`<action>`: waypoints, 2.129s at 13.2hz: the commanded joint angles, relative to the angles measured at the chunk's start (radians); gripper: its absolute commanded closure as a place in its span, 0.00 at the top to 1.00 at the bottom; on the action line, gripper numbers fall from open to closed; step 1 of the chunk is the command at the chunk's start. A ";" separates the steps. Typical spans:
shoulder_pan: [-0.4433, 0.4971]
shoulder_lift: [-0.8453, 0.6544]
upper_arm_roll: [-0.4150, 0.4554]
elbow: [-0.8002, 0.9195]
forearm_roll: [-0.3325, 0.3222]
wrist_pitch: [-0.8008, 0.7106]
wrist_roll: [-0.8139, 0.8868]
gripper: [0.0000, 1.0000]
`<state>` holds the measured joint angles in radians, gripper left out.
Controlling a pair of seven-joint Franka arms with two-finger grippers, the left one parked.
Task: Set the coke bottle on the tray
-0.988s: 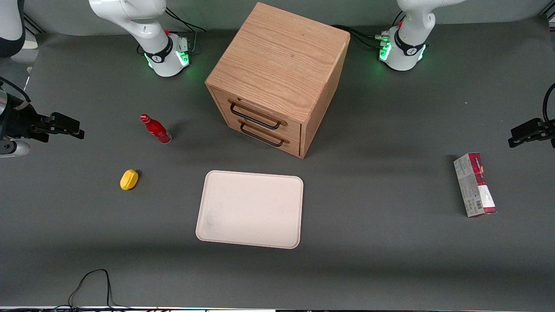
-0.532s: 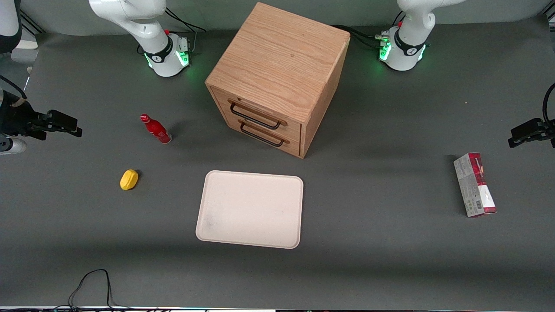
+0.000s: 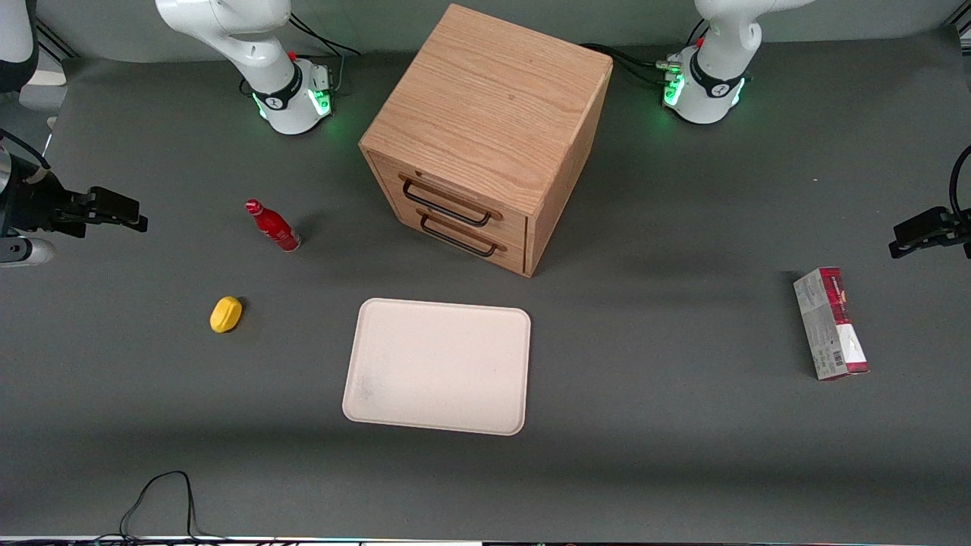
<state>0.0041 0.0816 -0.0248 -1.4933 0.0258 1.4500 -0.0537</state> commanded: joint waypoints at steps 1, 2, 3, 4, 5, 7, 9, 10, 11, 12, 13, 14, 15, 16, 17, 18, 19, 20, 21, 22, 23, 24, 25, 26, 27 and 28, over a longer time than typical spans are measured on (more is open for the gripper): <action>0.014 -0.006 -0.012 0.010 -0.006 -0.017 -0.005 1.00; 0.014 -0.006 -0.012 0.010 -0.006 -0.017 -0.005 1.00; 0.014 -0.006 -0.012 0.008 -0.004 -0.017 -0.003 1.00; 0.016 -0.009 -0.012 0.005 -0.004 -0.017 -0.003 1.00; 0.016 -0.017 -0.012 0.002 -0.004 -0.016 0.003 1.00; 0.017 -0.052 -0.009 -0.037 -0.004 -0.010 0.026 1.00; 0.017 -0.126 -0.007 -0.108 -0.001 -0.011 0.026 1.00; 0.019 -0.184 -0.006 -0.172 -0.001 -0.008 0.026 1.00; 0.020 -0.254 -0.006 -0.244 0.000 -0.005 0.026 1.00; 0.036 -0.316 -0.007 -0.307 -0.001 -0.005 0.026 1.00; 0.040 -0.369 -0.007 -0.376 -0.001 0.001 0.026 1.00; 0.042 -0.425 -0.006 -0.442 -0.001 0.025 0.028 1.00; 0.042 -0.480 -0.004 -0.509 -0.001 0.055 0.028 1.00; 0.040 -0.529 -0.006 -0.575 -0.001 0.082 0.028 1.00; 0.040 -0.577 -0.006 -0.640 -0.001 0.111 0.026 1.00; 0.040 -0.620 -0.006 -0.698 -0.003 0.147 0.026 1.00; 0.040 -0.634 -0.009 -0.728 -0.003 0.162 0.026 1.00; 0.040 -0.632 -0.007 -0.736 -0.003 0.171 0.028 1.00; 0.040 -0.631 -0.007 -0.758 -0.003 0.194 0.028 1.00; 0.040 -0.634 -0.007 -0.781 -0.003 0.216 0.028 1.00; 0.040 -0.632 -0.007 -0.798 -0.003 0.233 0.028 1.00; 0.040 -0.632 -0.007 -0.827 -0.003 0.265 0.028 1.00; 0.040 -0.632 -0.006 -0.861 -0.003 0.303 0.028 1.00; 0.040 -0.634 -0.006 -0.899 -0.004 0.346 0.028 1.00; 0.040 -0.632 -0.006 -0.938 -0.004 0.395 0.028 1.00; 0.040 -0.631 -0.006 -0.984 -0.004 0.456 0.028 1.00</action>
<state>0.0348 -0.5292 -0.0256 -2.3895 0.0258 1.8112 -0.0445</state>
